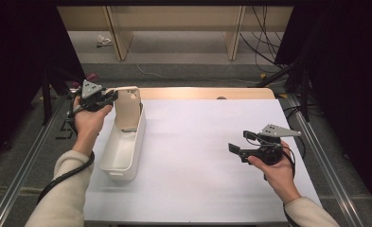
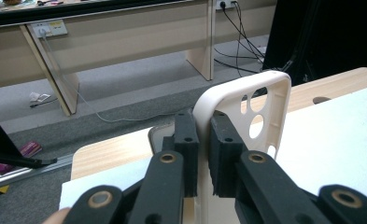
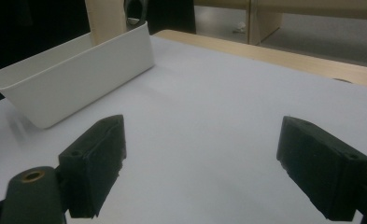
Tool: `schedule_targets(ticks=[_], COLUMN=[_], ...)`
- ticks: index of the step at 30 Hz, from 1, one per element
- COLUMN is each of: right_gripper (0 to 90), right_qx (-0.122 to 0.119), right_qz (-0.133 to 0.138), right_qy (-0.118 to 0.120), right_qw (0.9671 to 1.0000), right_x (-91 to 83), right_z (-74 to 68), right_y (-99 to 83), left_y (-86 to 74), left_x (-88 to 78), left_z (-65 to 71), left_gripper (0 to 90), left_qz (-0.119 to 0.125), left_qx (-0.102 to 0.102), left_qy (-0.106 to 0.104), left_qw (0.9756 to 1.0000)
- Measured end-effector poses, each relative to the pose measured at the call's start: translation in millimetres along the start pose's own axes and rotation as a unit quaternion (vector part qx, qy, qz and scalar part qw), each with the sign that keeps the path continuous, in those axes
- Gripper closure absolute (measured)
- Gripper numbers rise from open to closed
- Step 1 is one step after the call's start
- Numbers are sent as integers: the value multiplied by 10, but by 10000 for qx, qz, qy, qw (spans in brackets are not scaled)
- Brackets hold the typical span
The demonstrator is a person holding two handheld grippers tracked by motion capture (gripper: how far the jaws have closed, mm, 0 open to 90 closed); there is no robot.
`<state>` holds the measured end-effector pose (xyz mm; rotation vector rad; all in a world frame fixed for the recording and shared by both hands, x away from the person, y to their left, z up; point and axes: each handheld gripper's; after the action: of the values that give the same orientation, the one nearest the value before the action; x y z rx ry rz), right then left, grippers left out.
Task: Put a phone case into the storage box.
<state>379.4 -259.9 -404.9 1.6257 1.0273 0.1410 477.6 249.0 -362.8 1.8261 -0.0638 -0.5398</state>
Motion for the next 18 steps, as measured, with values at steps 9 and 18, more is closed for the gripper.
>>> schedule_targets(ticks=[9, 18], right_gripper=[165, 165], right_qx=[0, -6], right_qz=[1, 1], right_qy=[1, 0], right_qw=[10000, 10000], right_x=[3, 5], right_z=[-1, -1], right_y=[-1, -3], left_y=[-44, -137], left_x=[41, 106], left_z=[-5, -7], left_gripper=[830, 829], left_qz=[-99, -241], left_qx=[12, -24], left_qy=[-24, -80], left_qw=[9999, 9997])
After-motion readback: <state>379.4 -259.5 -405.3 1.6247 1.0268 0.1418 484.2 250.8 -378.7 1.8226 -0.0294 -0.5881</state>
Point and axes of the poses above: each handheld gripper's, and its own axes: x roughly forward along the jaws, y roughly out of its top, z roughly to its right, and after that the axes turned 12 degrees about x, right-handed
